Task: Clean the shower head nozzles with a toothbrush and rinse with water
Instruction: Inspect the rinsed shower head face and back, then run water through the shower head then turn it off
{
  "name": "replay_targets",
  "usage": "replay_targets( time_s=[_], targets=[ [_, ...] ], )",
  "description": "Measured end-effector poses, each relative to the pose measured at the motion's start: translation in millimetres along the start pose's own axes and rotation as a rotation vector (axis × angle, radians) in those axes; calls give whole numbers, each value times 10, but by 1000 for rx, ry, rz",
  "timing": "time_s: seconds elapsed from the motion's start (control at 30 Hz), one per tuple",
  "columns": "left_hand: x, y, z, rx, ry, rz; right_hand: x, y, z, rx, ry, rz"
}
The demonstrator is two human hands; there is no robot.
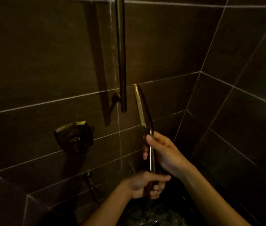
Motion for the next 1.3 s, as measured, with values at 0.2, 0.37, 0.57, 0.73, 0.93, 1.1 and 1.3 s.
replay_targets(
  time_s=[0.2,0.37,0.57,0.73,0.93,1.1,1.3],
  targets=[
    [-1542,-318,-466,276,-745,8,-237,-466,316,59,-389,-275],
    [-2882,-508,-1147,395,-1191,-203,-659,-997,532,181,-571,-302],
    [-3523,-624,-1353,345,-1175,-196,-1024,-1427,611,301,-729,-229],
    [-3548,-626,-1310,333,-1139,-93,-1209,-1599,593,319,-833,-178],
    [-3645,-608,-1311,387,-1180,-55,-1190,-1716,546,351,-807,-190],
    [-3685,-624,-1283,411,-1184,-62,-1214,-1830,536,398,-755,-198],
    [-3739,-602,-1257,413,-1213,-114,-1222,-1864,596,402,-764,-43]
  ],
)
Point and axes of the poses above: each hand's wrist, its own z-axis towards the middle knuckle, its own x-axis out of the palm, y = z × x, the point moved 7 cm from there along z, towards the middle knuckle, and after that the axes turned 12 degrees about -z, right-handed, at the moved point
